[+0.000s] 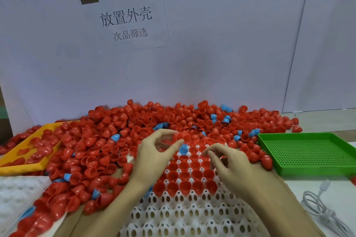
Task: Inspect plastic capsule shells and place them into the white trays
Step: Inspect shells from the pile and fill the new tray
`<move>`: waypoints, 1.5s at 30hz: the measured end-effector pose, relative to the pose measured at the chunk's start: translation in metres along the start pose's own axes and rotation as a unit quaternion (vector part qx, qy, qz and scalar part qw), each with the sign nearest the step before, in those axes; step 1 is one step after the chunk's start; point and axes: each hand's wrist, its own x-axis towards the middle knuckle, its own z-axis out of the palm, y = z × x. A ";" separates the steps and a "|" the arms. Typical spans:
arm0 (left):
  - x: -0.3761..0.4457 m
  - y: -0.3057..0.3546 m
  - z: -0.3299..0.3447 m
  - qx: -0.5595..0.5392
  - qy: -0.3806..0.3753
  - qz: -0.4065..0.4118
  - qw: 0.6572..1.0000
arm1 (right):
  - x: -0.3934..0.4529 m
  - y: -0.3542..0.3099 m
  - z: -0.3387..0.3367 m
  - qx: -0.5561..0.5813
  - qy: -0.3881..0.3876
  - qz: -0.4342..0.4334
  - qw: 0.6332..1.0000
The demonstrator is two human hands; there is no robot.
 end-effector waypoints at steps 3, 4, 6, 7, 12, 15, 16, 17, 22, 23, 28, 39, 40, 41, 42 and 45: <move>-0.031 0.017 0.002 -0.095 -0.047 -0.031 0.994 | 0.000 -0.006 -0.004 0.032 -0.003 0.018 0.999; -0.038 0.020 0.001 -0.118 -0.062 -0.047 0.990 | 0.000 -0.010 -0.006 0.064 -0.012 0.027 0.998; -0.047 0.024 -0.002 -0.161 -0.085 -0.083 0.980 | -0.002 -0.019 -0.011 0.153 -0.047 0.046 0.986; -0.051 0.024 -0.003 -0.181 -0.093 -0.101 0.974 | -0.003 -0.024 -0.013 0.188 -0.069 0.056 0.978; -0.057 0.022 -0.010 -0.249 -0.108 -0.143 0.952 | -0.007 -0.037 -0.022 0.223 -0.177 0.062 0.957; -0.057 0.019 -0.013 -0.287 -0.108 -0.168 0.937 | -0.008 -0.042 -0.023 0.233 -0.201 0.050 0.950; -0.057 0.018 -0.013 -0.288 -0.112 -0.170 0.936 | -0.009 -0.041 -0.022 0.225 -0.198 0.046 0.953; -0.057 0.018 -0.014 -0.287 -0.115 -0.170 0.936 | -0.009 -0.041 -0.021 0.216 -0.195 0.044 0.956; -0.059 0.017 -0.014 -0.255 -0.126 -0.134 0.949 | -0.011 -0.044 -0.017 0.215 -0.179 0.052 0.959; -0.059 0.016 -0.014 -0.239 -0.121 -0.119 0.956 | -0.011 -0.045 -0.018 0.215 -0.178 0.054 0.959; -0.060 0.012 -0.012 -0.187 -0.096 -0.081 0.974 | -0.013 -0.046 -0.016 0.237 -0.194 0.069 0.949; -0.062 0.007 -0.011 -0.162 -0.116 -0.123 0.972 | -0.012 -0.044 -0.015 0.266 -0.231 0.075 0.933; -0.062 0.007 -0.011 -0.159 -0.116 -0.131 0.972 | -0.012 -0.044 -0.014 0.269 -0.234 0.075 0.931; -0.062 0.007 -0.010 -0.153 -0.114 -0.136 0.972 | -0.012 -0.044 -0.014 0.273 -0.235 0.078 0.930; -0.062 0.006 -0.010 -0.142 -0.110 -0.132 0.975 | -0.012 -0.044 -0.013 0.276 -0.232 0.081 0.929; -0.064 0.005 -0.007 -0.110 -0.098 -0.081 0.986 | -0.012 -0.043 -0.010 0.291 -0.218 0.085 0.928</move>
